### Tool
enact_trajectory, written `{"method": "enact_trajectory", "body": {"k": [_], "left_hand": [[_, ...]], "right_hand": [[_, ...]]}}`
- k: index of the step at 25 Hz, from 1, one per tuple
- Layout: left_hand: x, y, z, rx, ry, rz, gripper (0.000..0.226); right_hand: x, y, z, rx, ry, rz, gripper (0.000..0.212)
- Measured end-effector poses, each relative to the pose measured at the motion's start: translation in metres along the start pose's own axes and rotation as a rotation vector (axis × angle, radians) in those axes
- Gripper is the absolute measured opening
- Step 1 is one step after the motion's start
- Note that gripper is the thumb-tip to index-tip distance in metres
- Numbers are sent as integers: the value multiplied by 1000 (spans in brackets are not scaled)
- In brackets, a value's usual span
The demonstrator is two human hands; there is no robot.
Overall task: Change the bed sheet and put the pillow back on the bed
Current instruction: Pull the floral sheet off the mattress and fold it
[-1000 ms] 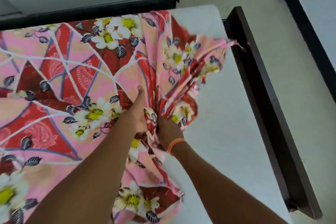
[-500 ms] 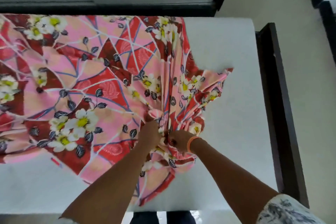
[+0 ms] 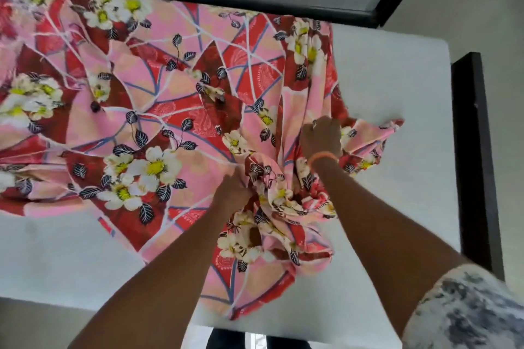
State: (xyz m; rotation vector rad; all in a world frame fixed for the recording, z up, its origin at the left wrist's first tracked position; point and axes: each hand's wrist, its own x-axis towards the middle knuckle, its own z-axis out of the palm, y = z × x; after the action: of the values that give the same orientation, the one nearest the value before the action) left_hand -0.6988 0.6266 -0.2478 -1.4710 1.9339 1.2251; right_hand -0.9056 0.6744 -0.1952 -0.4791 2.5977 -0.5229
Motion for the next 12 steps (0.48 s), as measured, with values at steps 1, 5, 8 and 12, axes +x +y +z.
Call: {"method": "enact_trajectory", "body": {"k": [1,5,8,12], "left_hand": [[14,0,0,42,-132,-11,72],[32,-18,-9,-337,-299,-142,49],[35,-33,-24,-669,-388,-284,49],[47,-19,-41,-888,-82,-368,80]], "right_hand": [[24,-11,12,84,-47,30,63],[56,-19,77,-212,-198,-8,65],[38,-13,101,-385,-137,-93,33],[-13,8,90,-511,-386,-192,27]]}}
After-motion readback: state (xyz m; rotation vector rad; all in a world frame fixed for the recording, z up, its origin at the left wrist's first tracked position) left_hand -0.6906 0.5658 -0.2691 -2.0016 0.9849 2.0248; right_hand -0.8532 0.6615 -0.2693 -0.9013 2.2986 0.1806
